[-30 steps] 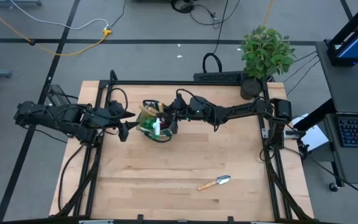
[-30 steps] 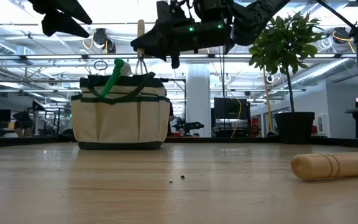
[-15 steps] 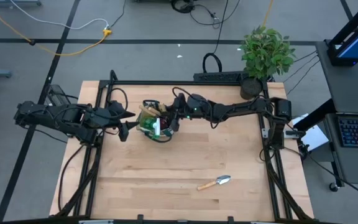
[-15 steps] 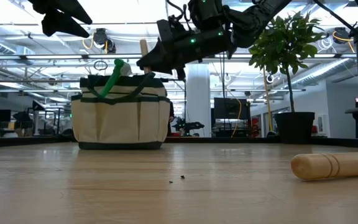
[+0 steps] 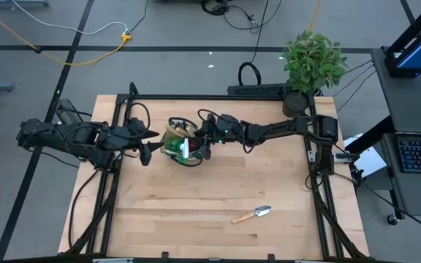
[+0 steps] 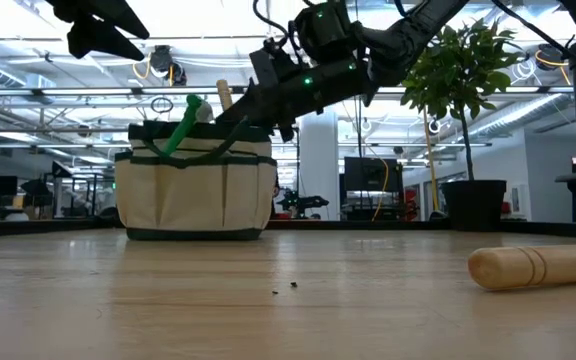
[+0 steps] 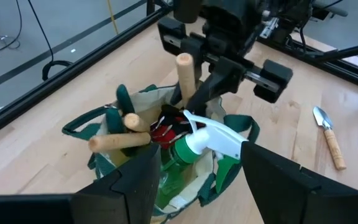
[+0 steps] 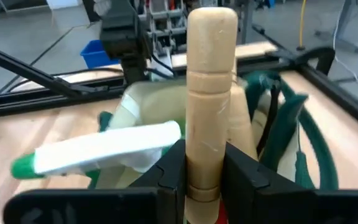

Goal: Pick & Place Garden tools in Gardening bag
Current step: Put the brown hand rake into the gardening bag, then put the brown trowel into the gardening bag

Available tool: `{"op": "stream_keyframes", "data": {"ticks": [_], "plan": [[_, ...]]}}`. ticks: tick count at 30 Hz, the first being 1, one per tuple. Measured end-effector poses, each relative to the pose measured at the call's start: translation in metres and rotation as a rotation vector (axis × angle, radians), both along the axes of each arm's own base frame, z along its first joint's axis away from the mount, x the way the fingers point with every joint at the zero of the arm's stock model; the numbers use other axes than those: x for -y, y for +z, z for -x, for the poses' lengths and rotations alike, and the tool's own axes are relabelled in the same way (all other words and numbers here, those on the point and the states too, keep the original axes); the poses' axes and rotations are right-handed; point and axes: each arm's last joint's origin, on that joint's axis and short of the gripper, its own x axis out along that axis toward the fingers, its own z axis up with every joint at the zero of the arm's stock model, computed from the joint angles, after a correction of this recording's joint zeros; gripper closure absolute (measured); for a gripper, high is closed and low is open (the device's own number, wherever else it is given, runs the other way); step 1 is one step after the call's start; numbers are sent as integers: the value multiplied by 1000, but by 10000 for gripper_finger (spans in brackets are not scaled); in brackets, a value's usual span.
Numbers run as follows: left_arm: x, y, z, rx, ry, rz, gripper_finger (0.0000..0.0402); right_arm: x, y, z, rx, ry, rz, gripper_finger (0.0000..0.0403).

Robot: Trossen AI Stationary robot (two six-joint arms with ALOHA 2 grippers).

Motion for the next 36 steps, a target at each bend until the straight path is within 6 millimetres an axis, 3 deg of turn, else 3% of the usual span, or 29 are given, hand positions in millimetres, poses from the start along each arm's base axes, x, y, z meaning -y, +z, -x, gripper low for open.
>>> {"op": "stream_keyframes", "data": {"ticks": [10,20,29,33,36], "plan": [[0,0,0,2,5,2,172,-1,1,0,9,36,42,273],[0,0,0,2,9,-2,172,1,6,-1,49,11,74,238],[0,0,0,2,9,-2,172,2,17,0,126,-15,81,302],[0,0,0,1,9,-2,172,-7,39,10,108,110,99,348],[0,0,0,1,8,-2,172,-22,55,29,2,252,115,382]]}}
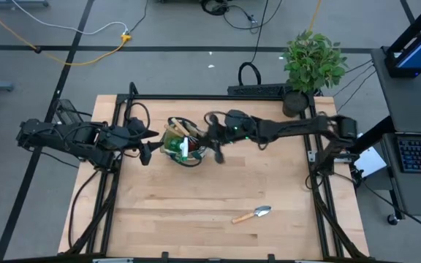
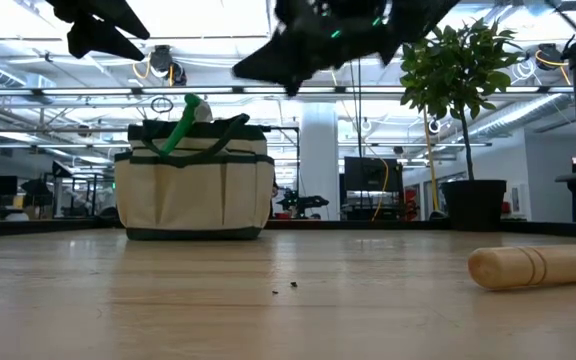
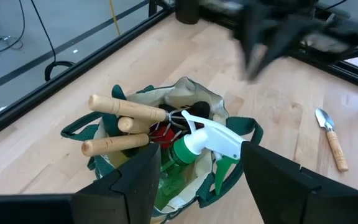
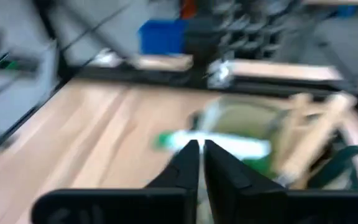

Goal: Pick & Place Garden tools in Gardening bag
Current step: Put the brown trowel into the gardening bag

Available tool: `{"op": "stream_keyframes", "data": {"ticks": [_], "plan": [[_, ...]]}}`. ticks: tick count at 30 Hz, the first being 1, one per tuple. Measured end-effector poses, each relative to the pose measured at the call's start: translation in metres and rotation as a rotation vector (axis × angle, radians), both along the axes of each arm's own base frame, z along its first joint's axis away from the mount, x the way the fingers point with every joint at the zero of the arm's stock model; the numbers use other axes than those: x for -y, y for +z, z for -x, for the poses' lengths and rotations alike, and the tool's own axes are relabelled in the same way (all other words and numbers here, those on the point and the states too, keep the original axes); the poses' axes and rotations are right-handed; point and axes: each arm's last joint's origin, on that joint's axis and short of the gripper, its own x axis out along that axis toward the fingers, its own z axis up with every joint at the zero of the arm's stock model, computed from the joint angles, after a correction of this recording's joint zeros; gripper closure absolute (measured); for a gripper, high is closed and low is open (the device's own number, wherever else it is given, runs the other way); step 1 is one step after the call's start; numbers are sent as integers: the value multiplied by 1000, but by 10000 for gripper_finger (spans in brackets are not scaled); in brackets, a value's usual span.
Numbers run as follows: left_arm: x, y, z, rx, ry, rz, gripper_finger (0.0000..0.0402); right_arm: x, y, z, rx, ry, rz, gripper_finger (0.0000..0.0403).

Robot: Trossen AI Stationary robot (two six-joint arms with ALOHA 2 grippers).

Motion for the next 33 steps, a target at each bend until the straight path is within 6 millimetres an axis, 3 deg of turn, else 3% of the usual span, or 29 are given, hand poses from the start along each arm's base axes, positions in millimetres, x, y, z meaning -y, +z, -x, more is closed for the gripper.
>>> {"op": "stream_keyframes", "data": {"ticks": [3,7,13,20,25,33], "plan": [[0,0,0,-2,-3,-4,172,-19,15,23,-124,95,50,400],[0,0,0,-4,-5,-8,172,-46,33,57,-261,173,81,388],[0,0,0,-3,-5,-8,172,-90,39,89,-437,249,67,373],[0,1,-1,7,-4,-4,172,-136,23,101,-577,326,152,330],[0,1,-1,8,-9,5,172,-156,16,104,-604,365,199,276],[1,0,-1,4,-37,21,172,-181,-13,99,-715,424,233,206]]}}
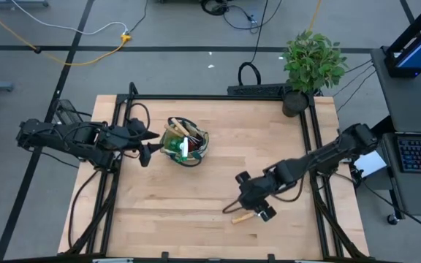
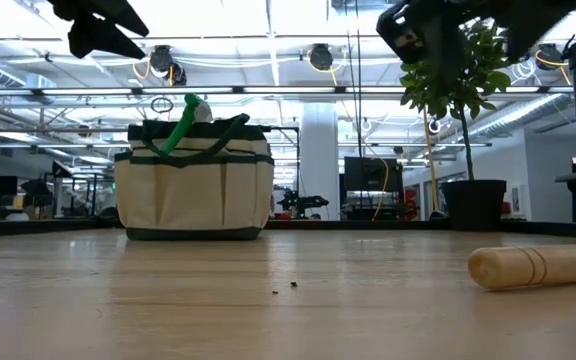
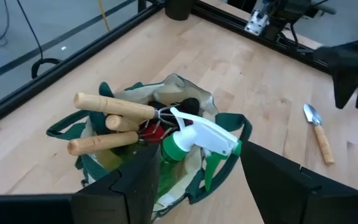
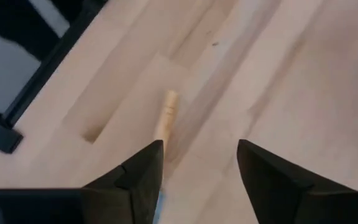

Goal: Pick & Place Garden tools in Gardening bag
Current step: Put the brown trowel into the gardening bag

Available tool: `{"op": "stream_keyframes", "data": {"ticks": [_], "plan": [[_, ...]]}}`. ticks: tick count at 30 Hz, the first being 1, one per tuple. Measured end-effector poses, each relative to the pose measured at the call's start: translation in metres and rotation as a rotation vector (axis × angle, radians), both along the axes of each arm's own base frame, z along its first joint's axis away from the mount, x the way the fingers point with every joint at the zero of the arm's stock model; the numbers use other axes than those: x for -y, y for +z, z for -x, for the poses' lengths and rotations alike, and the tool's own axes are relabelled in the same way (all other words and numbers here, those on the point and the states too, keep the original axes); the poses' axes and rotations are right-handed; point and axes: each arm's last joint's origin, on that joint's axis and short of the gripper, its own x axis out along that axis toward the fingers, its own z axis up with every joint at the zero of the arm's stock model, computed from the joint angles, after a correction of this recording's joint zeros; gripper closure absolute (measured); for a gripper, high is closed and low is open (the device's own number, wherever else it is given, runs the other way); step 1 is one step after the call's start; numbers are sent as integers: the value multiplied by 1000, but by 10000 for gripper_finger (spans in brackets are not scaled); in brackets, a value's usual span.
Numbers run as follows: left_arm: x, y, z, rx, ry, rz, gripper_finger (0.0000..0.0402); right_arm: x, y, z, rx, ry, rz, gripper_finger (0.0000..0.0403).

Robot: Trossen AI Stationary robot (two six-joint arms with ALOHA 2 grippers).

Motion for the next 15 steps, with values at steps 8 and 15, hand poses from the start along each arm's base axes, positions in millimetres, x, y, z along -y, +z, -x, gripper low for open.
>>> {"op": "stream_keyframes", "data": {"ticks": [8,15], "plan": [[1,0,0,-6,-26,1,172,-22,-34,-6,-121,0,19,199],[1,0,0,-11,-42,-10,172,-38,-54,-14,-138,-19,-2,199]]}}
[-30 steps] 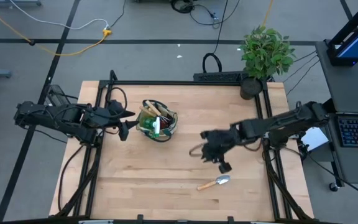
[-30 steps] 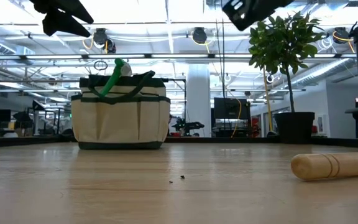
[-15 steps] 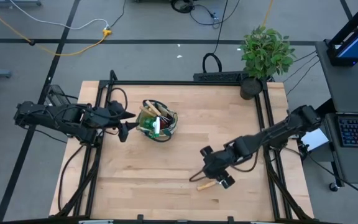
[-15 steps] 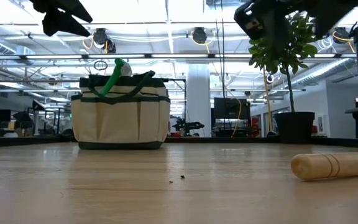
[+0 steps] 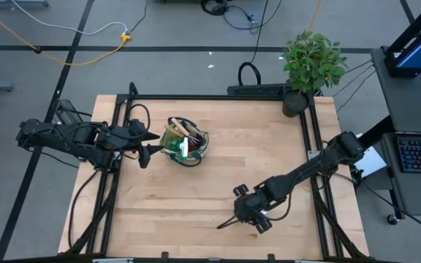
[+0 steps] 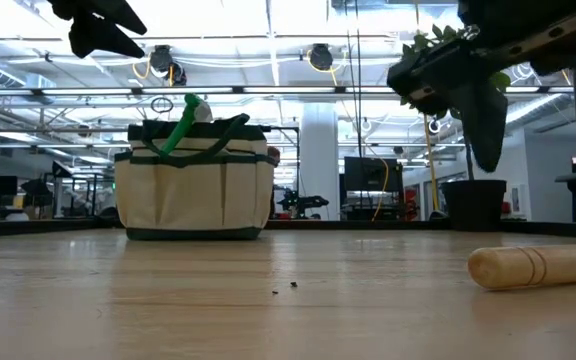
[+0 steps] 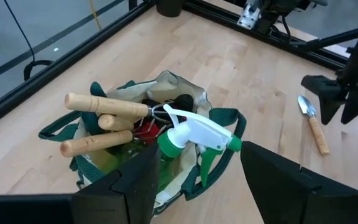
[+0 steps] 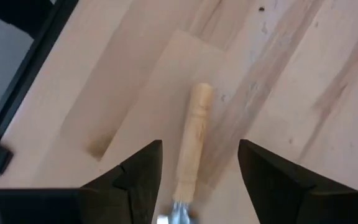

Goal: Pick & Place Garden tools in Gardening bag
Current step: Put the brown trowel into the gardening bag

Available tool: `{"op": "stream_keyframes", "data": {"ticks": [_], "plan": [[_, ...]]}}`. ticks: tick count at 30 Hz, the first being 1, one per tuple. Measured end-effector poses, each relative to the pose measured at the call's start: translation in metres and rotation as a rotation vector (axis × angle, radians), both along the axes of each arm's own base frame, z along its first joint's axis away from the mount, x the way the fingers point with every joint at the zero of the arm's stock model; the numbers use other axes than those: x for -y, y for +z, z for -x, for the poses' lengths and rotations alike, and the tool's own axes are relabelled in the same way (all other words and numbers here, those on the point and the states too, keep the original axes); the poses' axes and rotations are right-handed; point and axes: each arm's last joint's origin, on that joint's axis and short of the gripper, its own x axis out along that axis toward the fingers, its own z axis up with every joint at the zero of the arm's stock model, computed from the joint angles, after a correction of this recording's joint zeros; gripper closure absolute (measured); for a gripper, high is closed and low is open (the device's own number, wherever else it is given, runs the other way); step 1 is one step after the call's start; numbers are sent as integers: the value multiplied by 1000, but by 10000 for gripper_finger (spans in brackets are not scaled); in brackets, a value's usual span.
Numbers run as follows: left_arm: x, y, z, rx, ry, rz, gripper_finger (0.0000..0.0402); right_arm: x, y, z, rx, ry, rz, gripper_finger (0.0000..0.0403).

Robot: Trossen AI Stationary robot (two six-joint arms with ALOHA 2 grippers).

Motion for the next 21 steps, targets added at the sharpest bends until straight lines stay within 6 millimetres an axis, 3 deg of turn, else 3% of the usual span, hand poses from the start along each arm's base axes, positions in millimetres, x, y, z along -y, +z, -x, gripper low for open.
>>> {"op": "stream_keyframes", "data": {"ticks": [21], "plan": [[0,-1,0,-19,-41,-33,172,-14,-59,-19,-83,-76,13,217]]}}
